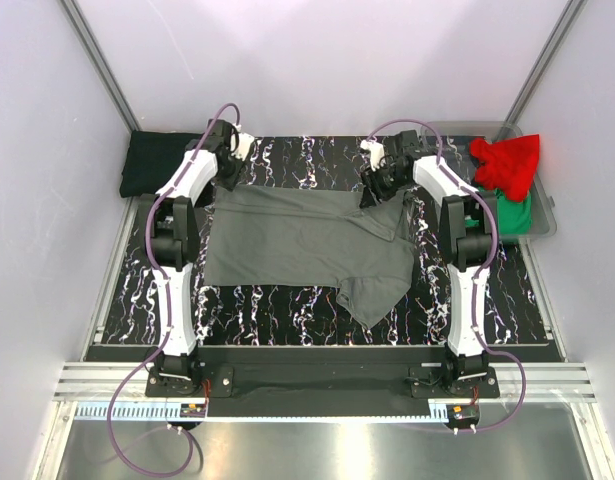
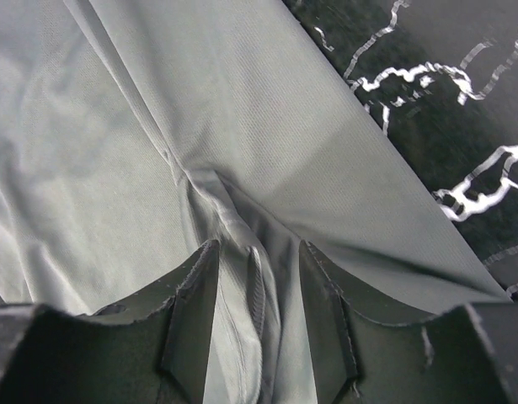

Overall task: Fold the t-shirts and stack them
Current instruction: Fold the tshirt

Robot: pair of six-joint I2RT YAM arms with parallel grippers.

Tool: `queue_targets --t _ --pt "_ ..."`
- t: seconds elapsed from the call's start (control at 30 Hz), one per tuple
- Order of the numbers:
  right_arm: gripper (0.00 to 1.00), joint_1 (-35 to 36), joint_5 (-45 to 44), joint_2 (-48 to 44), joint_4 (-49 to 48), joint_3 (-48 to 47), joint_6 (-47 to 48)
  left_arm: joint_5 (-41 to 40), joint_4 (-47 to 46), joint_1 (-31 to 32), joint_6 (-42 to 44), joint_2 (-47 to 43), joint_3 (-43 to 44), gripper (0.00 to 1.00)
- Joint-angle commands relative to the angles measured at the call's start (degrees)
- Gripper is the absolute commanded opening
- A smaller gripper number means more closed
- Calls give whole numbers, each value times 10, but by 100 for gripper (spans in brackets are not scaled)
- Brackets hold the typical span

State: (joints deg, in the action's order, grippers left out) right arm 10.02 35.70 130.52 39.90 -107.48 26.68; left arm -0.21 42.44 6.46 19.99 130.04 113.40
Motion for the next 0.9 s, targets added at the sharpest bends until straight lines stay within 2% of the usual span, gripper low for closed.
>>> queue_targets --t 0.0,0.23,0.63,0.8,0.87 --pt "50 23 18 18 8 -31 -7 -19 -18 0 8 -12 6 34" --pt "45 33 8 32 13 -49 -7 -23 -19 0 8 -27 2 34" --pt "49 32 -21 8 13 -19 6 -24 -21 -3 4 -36 -2 34" --pt "49 32 -34 4 14 -18 5 -25 -21 -3 3 -37 0 34" --pt "45 32 -41 3 13 -17 5 -24 -22 -3 1 -37 0 34"
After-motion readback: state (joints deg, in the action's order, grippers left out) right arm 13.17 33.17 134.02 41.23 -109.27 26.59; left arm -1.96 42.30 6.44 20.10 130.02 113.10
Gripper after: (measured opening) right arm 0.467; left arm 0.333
